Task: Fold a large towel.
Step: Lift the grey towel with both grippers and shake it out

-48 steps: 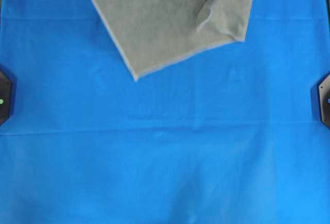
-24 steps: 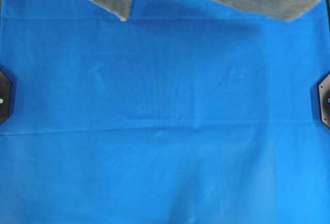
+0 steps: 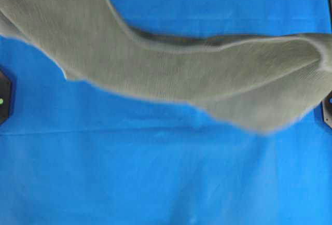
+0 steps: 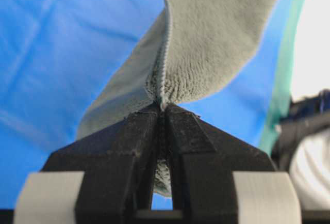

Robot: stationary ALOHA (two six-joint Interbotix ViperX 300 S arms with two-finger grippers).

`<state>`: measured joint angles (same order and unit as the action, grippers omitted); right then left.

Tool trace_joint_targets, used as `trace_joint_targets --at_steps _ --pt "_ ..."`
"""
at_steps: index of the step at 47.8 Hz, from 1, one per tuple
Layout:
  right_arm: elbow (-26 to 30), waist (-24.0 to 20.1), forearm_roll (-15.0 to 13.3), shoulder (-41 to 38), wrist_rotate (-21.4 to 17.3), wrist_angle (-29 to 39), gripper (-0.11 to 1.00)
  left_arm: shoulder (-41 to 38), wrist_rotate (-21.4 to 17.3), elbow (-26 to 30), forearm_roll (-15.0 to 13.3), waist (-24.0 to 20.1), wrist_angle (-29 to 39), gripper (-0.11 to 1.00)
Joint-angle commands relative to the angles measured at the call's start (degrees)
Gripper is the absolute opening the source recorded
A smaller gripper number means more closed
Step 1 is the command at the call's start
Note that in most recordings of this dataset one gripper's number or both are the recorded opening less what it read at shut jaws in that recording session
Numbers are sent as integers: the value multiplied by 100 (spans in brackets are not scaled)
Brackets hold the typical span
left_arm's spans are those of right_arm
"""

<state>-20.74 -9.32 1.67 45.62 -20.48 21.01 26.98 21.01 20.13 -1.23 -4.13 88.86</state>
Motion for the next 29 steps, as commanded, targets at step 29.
trace_joint_targets --at_steps 29 --pt "-1468 3015 -466 642 -439 1362 1 70 -800 -2312 114 -2470 -343 2"
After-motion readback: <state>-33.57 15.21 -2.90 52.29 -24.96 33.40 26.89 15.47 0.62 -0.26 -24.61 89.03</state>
